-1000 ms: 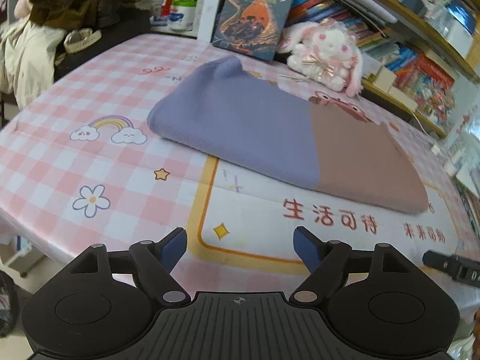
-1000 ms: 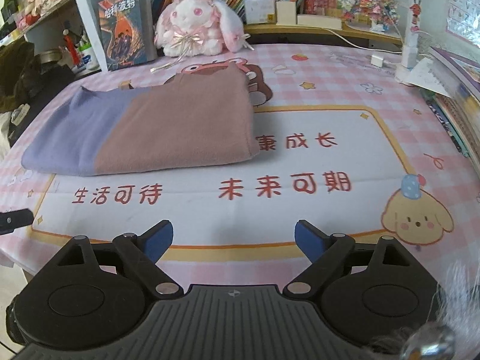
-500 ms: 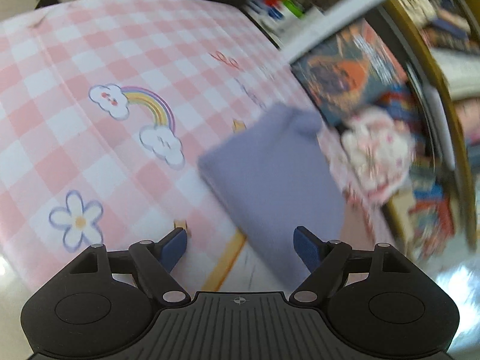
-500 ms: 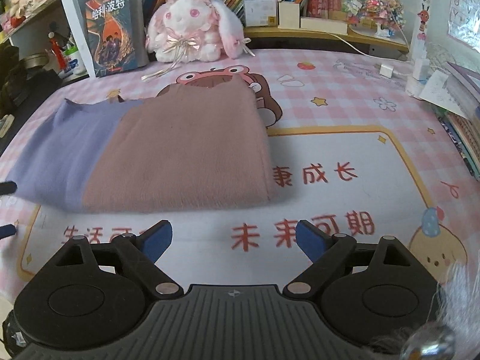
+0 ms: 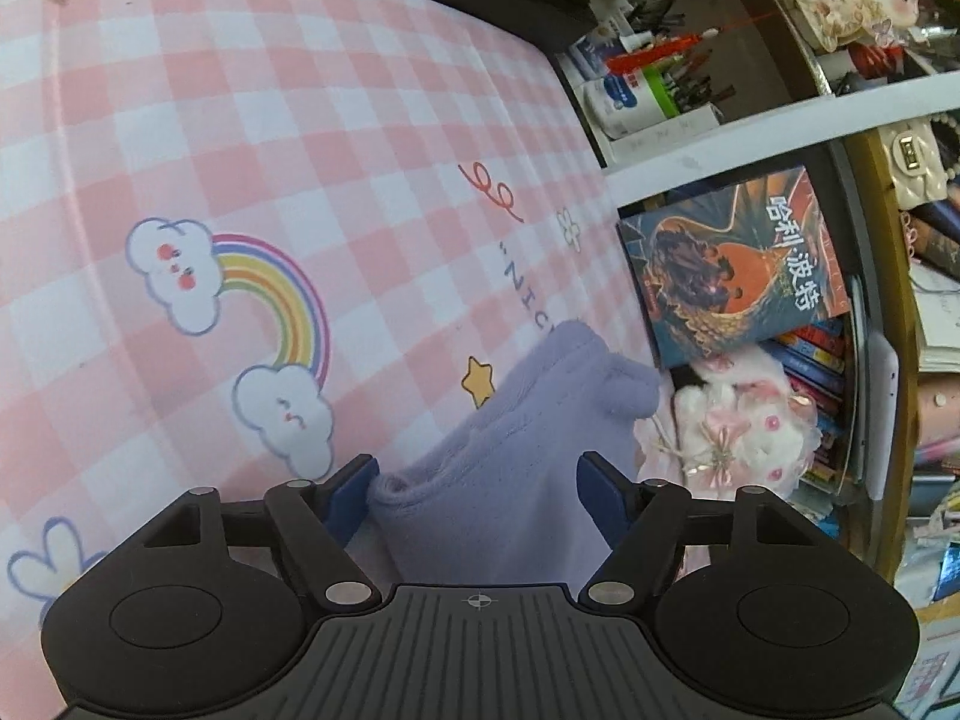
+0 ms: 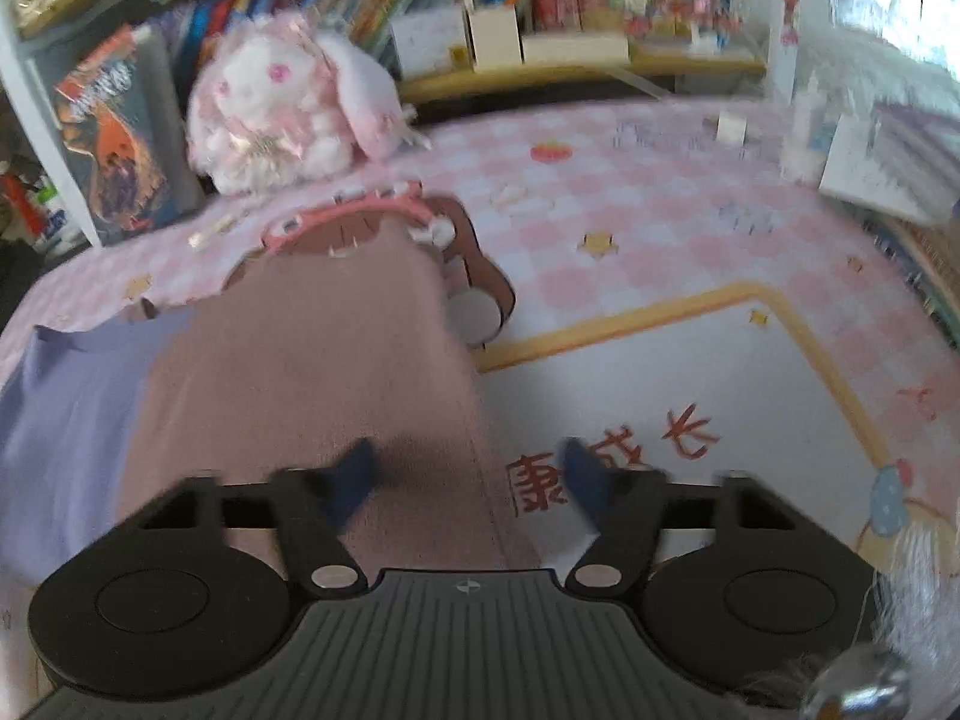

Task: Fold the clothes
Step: 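Grasp the lavender side edge with the left gripper while the right grasps the mauve side, then lift both side edges and fold the sweater in half lengthwise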

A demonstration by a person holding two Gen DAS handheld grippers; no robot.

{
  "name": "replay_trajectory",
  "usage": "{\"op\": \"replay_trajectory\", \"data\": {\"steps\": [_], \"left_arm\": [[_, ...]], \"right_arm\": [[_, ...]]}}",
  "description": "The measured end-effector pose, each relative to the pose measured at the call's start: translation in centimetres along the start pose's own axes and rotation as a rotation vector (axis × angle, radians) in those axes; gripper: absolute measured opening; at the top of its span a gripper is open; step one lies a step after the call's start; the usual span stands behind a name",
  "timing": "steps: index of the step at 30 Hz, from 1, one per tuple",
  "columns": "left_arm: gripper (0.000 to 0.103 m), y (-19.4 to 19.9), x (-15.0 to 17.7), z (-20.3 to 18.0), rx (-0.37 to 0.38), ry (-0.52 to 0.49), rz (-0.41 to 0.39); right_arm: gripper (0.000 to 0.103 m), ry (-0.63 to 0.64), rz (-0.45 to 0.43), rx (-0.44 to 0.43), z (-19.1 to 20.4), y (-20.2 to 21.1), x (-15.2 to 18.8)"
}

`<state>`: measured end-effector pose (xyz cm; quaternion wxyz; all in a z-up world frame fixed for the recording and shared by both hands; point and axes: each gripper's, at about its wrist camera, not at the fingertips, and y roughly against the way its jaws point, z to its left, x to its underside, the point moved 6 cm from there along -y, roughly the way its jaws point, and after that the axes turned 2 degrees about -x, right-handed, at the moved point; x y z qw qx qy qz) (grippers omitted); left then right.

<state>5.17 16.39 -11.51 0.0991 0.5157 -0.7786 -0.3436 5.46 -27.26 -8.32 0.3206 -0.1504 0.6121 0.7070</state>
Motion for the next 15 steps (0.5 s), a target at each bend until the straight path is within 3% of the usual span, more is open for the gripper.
{"op": "replay_trajectory", "data": {"steps": [2, 4, 6, 10, 12, 13, 15], "left_arm": [[0.059, -0.4, -0.2, -0.1, -0.013, -0.005, 0.011], [0.037, -0.7, -0.3, -0.3, -0.021, -0.011, 0.025], [0.029, -0.5, -0.1, -1.1, 0.008, -0.048, 0.033], [0.029, 1.7, 0.6, -6.1, 0.171, -0.317, -0.009], [0.041, 1.4, 0.8, -6.4, 0.142, -0.362, -0.019], [0.048, 0.9, 0.7, -5.6, 0.093, -0.325, -0.017], [0.049, 0.0, 0.7, -3.7, 0.024, -0.213, -0.006]], "right_arm": [[0.037, -0.015, 0.020, -0.028, 0.2, -0.6, 0.1], [0.033, 0.000, 0.025, -0.041, 0.8, -0.8, 0.2], [0.030, 0.015, 0.029, -0.051, 1.3, -1.0, 0.3], [0.030, 0.030, 0.030, -0.054, 1.6, -1.3, 0.2], [0.030, 0.039, 0.033, -0.062, 1.7, -1.5, 0.2], [0.030, 0.045, 0.035, -0.065, 1.8, -1.6, 0.1], [0.030, 0.059, 0.039, -0.076, 1.9, -1.7, 0.1]]}}
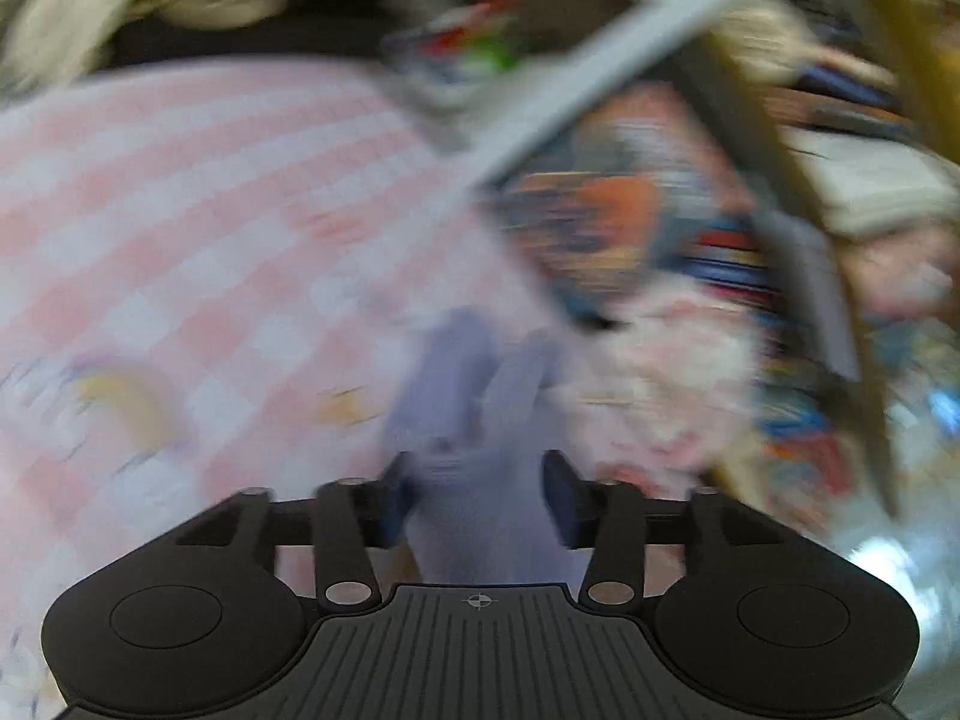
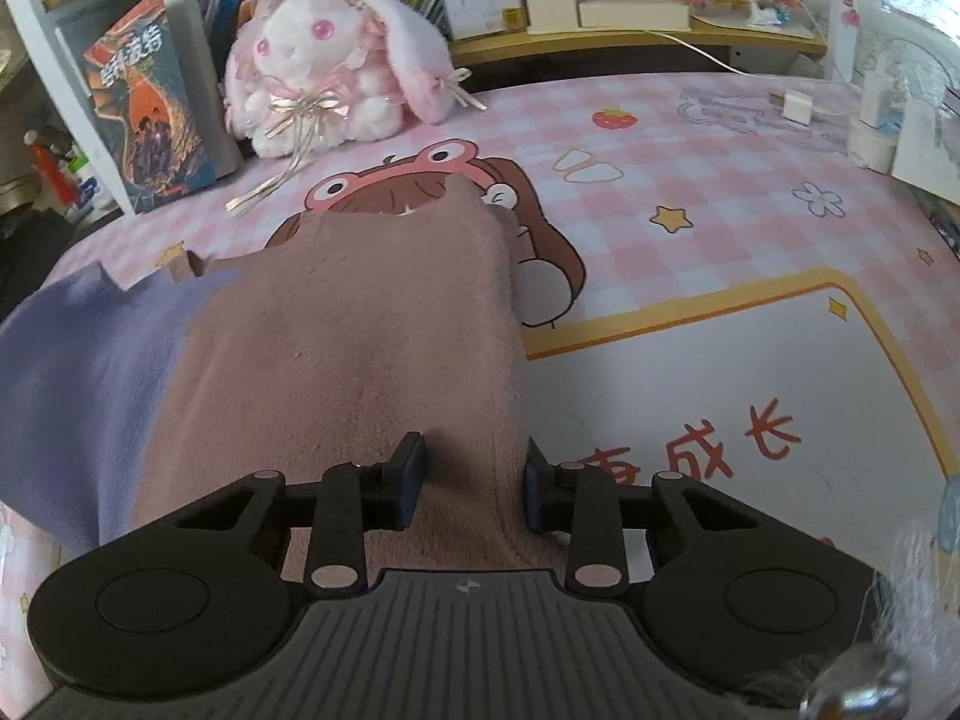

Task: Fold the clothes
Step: 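Lift both side edges and fold the sweater in half lengthwise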

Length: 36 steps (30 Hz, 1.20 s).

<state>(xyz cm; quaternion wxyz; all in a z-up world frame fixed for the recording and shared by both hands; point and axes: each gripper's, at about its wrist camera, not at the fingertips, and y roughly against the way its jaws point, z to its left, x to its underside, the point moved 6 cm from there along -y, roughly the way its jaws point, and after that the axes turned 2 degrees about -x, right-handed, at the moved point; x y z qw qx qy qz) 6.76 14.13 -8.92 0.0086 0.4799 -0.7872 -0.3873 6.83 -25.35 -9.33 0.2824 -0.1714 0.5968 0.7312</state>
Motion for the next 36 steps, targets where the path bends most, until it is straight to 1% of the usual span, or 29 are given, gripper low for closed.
{"op": "replay_trajectory", "data": {"steps": [2, 3, 5, 6, 11, 12, 13, 15, 16, 18, 21, 24, 29, 30, 32, 34, 36], "left_arm": [[0.050, -0.6, 0.6, 1.8, -0.007, 0.129, 0.015], [0.052, -0.8, 0.9, 2.2, -0.009, 0.164, 0.019], [0.058, -1.2, 1.2, 2.2, -0.002, 0.182, 0.000], [0.059, -1.4, 1.3, 2.1, 0.002, 0.189, -0.010], [0.055, -2.6, 0.9, 1.1, -0.019, 0.185, -0.060], [0.049, -2.7, 0.9, 1.0, -0.029, 0.193, -0.068], [0.036, -2.9, 0.8, 1.0, -0.054, 0.200, -0.071], [0.029, -3.3, 0.7, 1.1, -0.080, 0.205, -0.068], [0.022, -3.3, 0.6, 0.9, -0.081, 0.204, -0.069], [0.015, -3.1, 0.5, 0.5, -0.078, 0.202, -0.072], [0.013, -2.0, 0.2, -2.4, -0.045, 0.109, -0.103], [0.013, -0.6, 0.6, -6.9, 0.003, -0.047, -0.134], [0.013, 1.2, 4.5, -15.6, 0.062, -0.387, -0.173], [0.013, 1.5, 5.8, -17.1, 0.074, -0.461, -0.174], [0.013, 1.6, 8.7, -19.5, 0.095, -0.573, -0.148], [0.014, 0.8, 12.3, -21.0, 0.105, -0.646, -0.074], [0.016, -0.8, 16.2, -21.7, 0.085, -0.714, 0.018]], "right_arm": [[0.030, 0.010, 0.005, -0.017, -0.2, -0.1, 0.0], [0.030, 0.009, 0.010, -0.028, -0.3, -0.1, -0.1], [0.030, 0.011, 0.019, -0.047, -0.5, -0.2, -0.2], [0.031, 0.019, 0.023, -0.054, -0.5, -0.2, -0.2], [0.031, 0.049, 0.035, -0.101, -0.8, -0.4, -0.4], [0.031, 0.056, 0.035, -0.113, -0.9, -0.4, -0.4], [0.031, 0.067, 0.033, -0.122, -0.9, -0.4, -0.4], [0.031, 0.083, 0.030, -0.137, -0.9, -0.4, -0.4], [0.031, 0.090, 0.030, -0.144, -0.9, -0.4, -0.4], [0.031, 0.102, 0.030, -0.160, -1.0, -0.4, -0.4], [0.031, 0.118, 0.033, -0.187, -1.0, -0.5, -0.6], [0.031, 0.137, 0.039, -0.216, -1.0, -0.8, -0.9], [0.031, 0.168, 0.052, -0.273, -1.1, -1.2, -1.4], [0.031, 0.174, 0.056, -0.285, -1.1, -1.3, -1.5], [0.031, 0.185, 0.063, -0.311, -1.3, -1.4, -1.7], [0.031, 0.197, 0.070, -0.338, -1.5, -1.5, -1.9], [0.031, 0.206, 0.077, -0.365, -1.7, -1.5, -2.0]]}}
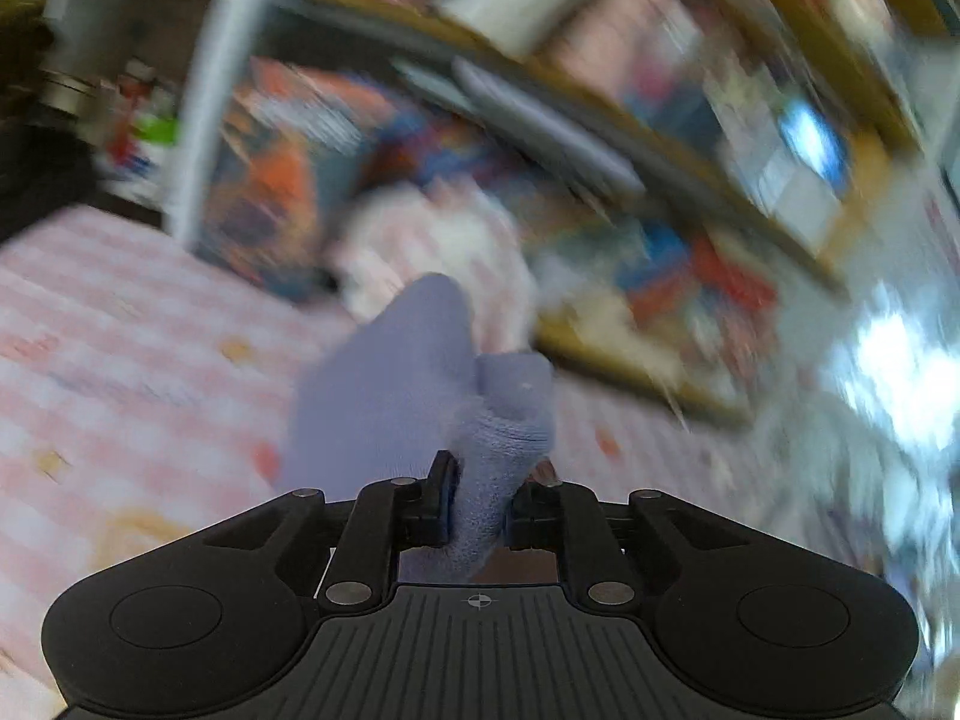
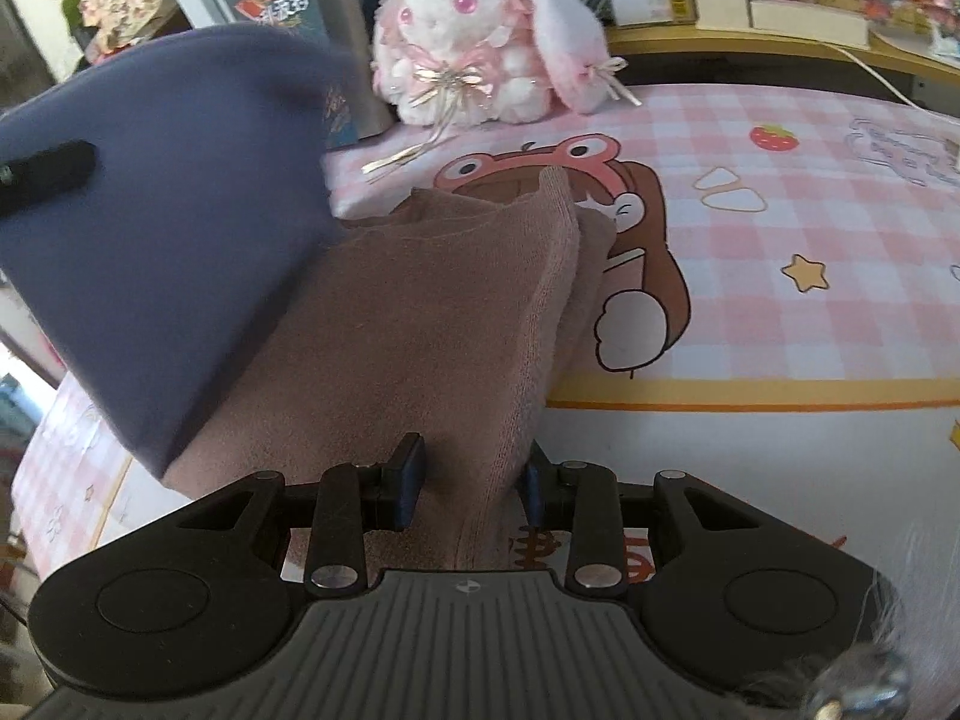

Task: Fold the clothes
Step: 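Lift both side edges and fold the sweater in half lengthwise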

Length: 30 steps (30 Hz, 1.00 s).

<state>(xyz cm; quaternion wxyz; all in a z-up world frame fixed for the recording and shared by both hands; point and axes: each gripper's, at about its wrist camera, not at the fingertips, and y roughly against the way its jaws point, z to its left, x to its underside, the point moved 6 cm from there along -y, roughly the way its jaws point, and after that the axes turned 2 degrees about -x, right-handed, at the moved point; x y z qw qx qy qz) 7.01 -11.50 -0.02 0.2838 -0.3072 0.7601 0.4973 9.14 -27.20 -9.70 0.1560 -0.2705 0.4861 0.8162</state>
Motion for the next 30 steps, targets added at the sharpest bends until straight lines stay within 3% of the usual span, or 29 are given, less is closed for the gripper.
{"op": "replay_trajectory", "data": {"steps": [3, 4, 7, 10, 12, 15, 17, 20, 22, 23, 26, 28, 30], "left_arm": [[0.026, -3.5, 4.0, -2.4, -0.026, -0.064, 0.212], [0.037, -3.9, 4.3, -2.4, -0.030, -0.048, 0.228], [0.052, -4.4, 4.9, -1.9, -0.036, 0.022, 0.239], [0.068, -4.4, 5.4, -2.0, -0.042, 0.066, 0.234], [0.069, -4.1, 5.6, -2.3, -0.048, 0.079, 0.220], [0.069, -2.9, 5.0, -2.8, -0.028, 0.089, 0.175], [0.069, -1.3, 4.1, -2.5, -0.005, 0.123, 0.096], [0.064, 0.3, 3.3, -0.6, -0.058, 0.182, 0.007], [0.022, 0.5, 3.3, 0.9, -0.103, 0.201, 0.009], [0.017, 0.2, 3.7, 1.2, -0.115, 0.194, 0.029], [0.011, -1.9, 5.6, 1.4, -0.117, 0.155, 0.127], [0.007, -3.5, 7.0, 0.5, -0.117, 0.104, 0.182], [0.008, -4.3, 7.7, -0.6, -0.131, 0.058, 0.189]], "right_arm": [[0.031, 0.008, 0.008, -0.052, -0.5, 0.2, 0.0], [0.031, 0.017, 0.009, -0.068, -0.7, 0.2, 0.0], [0.031, 0.039, 0.020, -0.114, -1.2, 0.6, 0.1], [0.039, 0.044, 0.041, -0.143, -2.0, 1.3, 0.2], [0.051, 0.048, 0.045, -0.130, -2.8, 2.0, 0.1], [0.052, 0.008, 0.031, -0.128, -4.4, 3.2, -0.4], [0.052, -0.038, -0.006, -0.142, -5.3, 4.2, -1.2], [0.048, -0.107, -0.056, -0.186, -6.3, 5.3, -2.7], [0.044, -0.151, -0.060, -0.267, -5.9, 5.3, -3.8], [0.042, -0.170, -0.042, -0.308, -5.6, 5.0, -4.3], [0.038, -0.239, 0.079, -0.373, -4.7, 2.7, -4.4], [0.037, -0.260, 0.119, -0.327, -4.5, 1.1, -4.4], [0.036, -0.270, 0.132, -0.274, -4.4, -0.2, -4.7]]}}
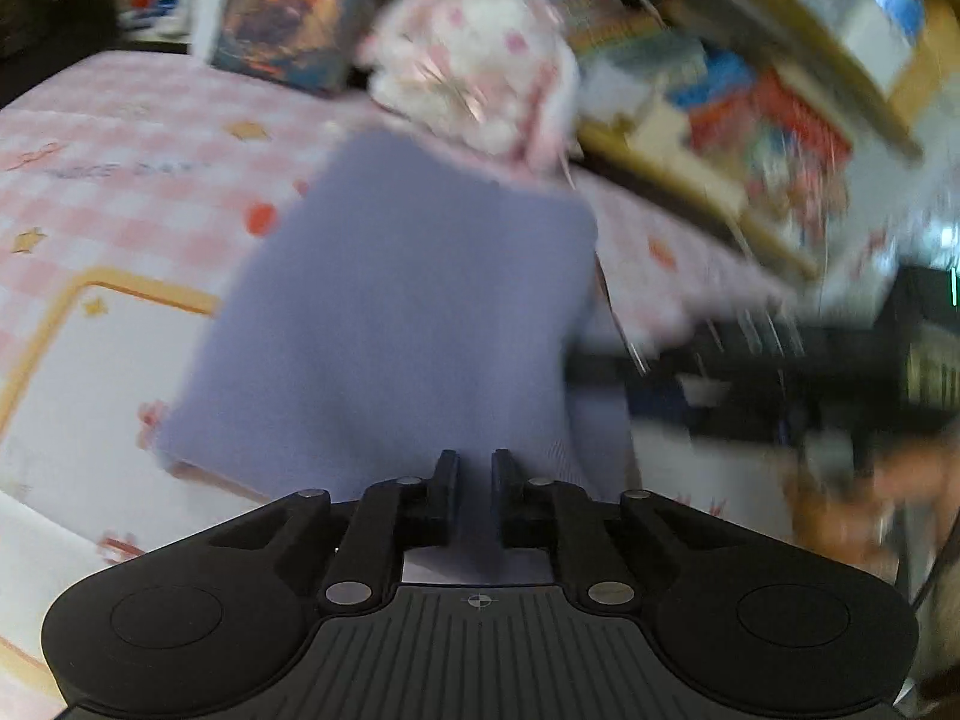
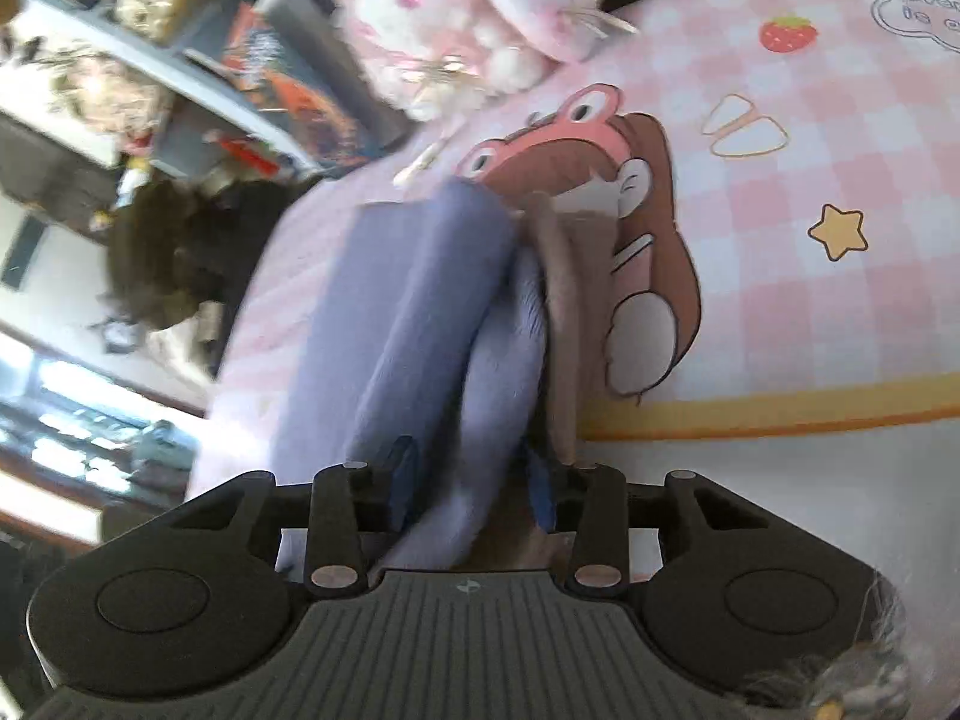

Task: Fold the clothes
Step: 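Lift both side edges and fold the sweater in half lengthwise, then lower the folded sweater and open both grippers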

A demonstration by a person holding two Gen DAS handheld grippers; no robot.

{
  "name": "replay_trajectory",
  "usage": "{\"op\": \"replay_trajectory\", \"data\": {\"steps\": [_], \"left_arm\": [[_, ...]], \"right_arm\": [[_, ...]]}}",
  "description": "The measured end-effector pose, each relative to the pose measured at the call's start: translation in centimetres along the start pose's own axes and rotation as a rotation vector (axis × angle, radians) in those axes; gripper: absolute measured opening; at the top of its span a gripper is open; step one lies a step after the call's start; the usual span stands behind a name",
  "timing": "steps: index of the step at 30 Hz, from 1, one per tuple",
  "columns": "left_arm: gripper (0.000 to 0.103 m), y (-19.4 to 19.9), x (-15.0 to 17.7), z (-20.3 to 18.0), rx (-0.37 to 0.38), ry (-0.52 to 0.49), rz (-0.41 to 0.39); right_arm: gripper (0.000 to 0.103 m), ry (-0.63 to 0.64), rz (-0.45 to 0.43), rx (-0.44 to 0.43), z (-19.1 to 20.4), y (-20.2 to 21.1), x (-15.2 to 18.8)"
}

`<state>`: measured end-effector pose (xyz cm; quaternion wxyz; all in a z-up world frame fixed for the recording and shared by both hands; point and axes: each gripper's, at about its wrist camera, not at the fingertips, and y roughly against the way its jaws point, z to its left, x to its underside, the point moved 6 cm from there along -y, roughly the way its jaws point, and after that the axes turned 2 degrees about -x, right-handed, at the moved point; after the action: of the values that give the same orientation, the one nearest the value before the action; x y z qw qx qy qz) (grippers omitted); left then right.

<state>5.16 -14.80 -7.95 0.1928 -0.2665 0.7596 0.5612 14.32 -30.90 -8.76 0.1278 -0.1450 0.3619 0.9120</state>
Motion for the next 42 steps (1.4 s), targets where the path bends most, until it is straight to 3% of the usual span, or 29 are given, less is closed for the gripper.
{"op": "replay_trajectory", "data": {"steps": [1, 3, 5, 6, 7, 9, 11, 12, 14, 16, 17, 18, 20, 22, 23, 24, 25, 28, 29, 32, 34, 37, 41, 42], "left_arm": [[0.008, 0.0, 0.0, -0.3, 0.003, -0.012, -0.002], [0.008, 0.3, -0.3, -0.6, 0.011, -0.028, -0.012], [0.009, 0.2, -0.3, -0.5, 0.005, -0.025, -0.010], [0.013, 0.1, -0.3, -0.4, 0.002, -0.022, -0.009], [0.014, -0.1, 0.0, -0.4, 0.003, -0.018, -0.005], [0.015, -0.5, 0.1, -0.6, -0.008, -0.022, -0.003], [0.015, -0.5, -0.2, -1.0, -0.019, -0.039, -0.005], [0.017, -0.3, -0.3, -1.1, -0.023, -0.050, -0.008], [0.025, 0.5, -0.7, -1.0, -0.016, -0.038, -0.038], [0.029, 1.7, -1.0, -0.4, -0.008, -0.006, -0.079], [0.029, 2.1, -1.2, 0.0, -0.013, 0.010, -0.096], [0.029, 2.6, -1.5, 0.4, -0.020, 0.026, -0.113], [0.029, 3.3, -1.8, 1.3, -0.035, 0.055, -0.143], [0.029, 3.5, -1.9, 2.1, -0.060, 0.072, -0.148], [0.029, 3.5, -1.9, 2.4, -0.075, 0.077, -0.146], [0.029, 3.5, -1.7, 2.5, -0.086, 0.077, -0.141], [0.029, 3.5, -1.6, 2.7, -0.096, 0.076, -0.135], [0.030, 3.4, -1.0, 3.3, -0.086, 0.084, -0.122], [0.030, 3.4, -0.8, 3.4, -0.082, 0.088, -0.118], [0.030, 2.8, -0.6, 3.6, -0.092, 0.075, -0.102], [0.031, 3.0, -0.6, 3.3, -0.097, 0.060, -0.101], [0.031, 3.5, -0.4, 3.2, -0.110, 0.054, -0.103], [0.031, 4.8, -0.6, 3.3, -0.111, 0.062, -0.139], [0.031, 5.1, -0.6, 3.4, -0.108, 0.065, -0.146]], "right_arm": [[0.034, 0.011, -0.016, 0.015, 0.4, -0.1, -0.3], [0.007, 0.092, -0.078, 0.005, 2.2, 0.7, -1.0], [0.006, 0.229, -0.163, -0.063, 4.8, 2.4, -1.0], [0.001, 0.304, -0.210, -0.102, 6.0, 3.2, -0.8], [0.001, 0.351, -0.240, -0.110, 6.5, 3.7, -0.7], [0.001, 0.363, -0.230, -0.025, 5.7, 2.9, -0.9], [0.001, 0.287, -0.140, 0.116, 3.1, 0.6, -1.3], [0.003, 0.230, -0.122, 0.141, 1.8, 0.3, -1.5], [0.005, 0.179, -0.131, 0.089, 1.1, 1.1, -1.5], [0.019, 0.192, -0.146, 0.032, 1.7, 1.9, -1.3], [0.041, 0.198, -0.140, 0.004, 2.1, 2.0, -1.1], [0.054, 0.203, -0.111, -0.021, 2.6, 1.5, -0.9], [0.057, 0.211, -0.052, -0.060, 3.5, 0.4, -0.4], [0.054, 0.225, -0.011, -0.014, 3.7, -1.1, -0.1], [0.028, 0.235, -0.001, 0.012, 3.8, -1.7, 0.1], [0.012, 0.246, 0.000, 0.030, 3.8, -1.9, 0.2], [0.012, 0.257, -0.016, 0.028, 4.1, -1.7, 0.4], [0.011, 0.334, -0.203, -0.156, 6.3, 3.2, 0.5], [0.011, 0.351, -0.225, -0.153, 6.4, 3.5, 0.6], [0.011, 0.305, -0.139, 0.069, 3.5, 0.3, 0.6], [0.012, 0.219, -0.071, 0.100, 1.2, -1.5, 0.8], [0.012, 0.234, -0.086, 0.099, 1.4, -1.2, 1.0], [0.020, 0.276, -0.116, 0.114, 2.4, 0.3, 1.6], [0.027, 0.285, -0.130, 0.113, 2.7, 0.8, 1.7]]}}
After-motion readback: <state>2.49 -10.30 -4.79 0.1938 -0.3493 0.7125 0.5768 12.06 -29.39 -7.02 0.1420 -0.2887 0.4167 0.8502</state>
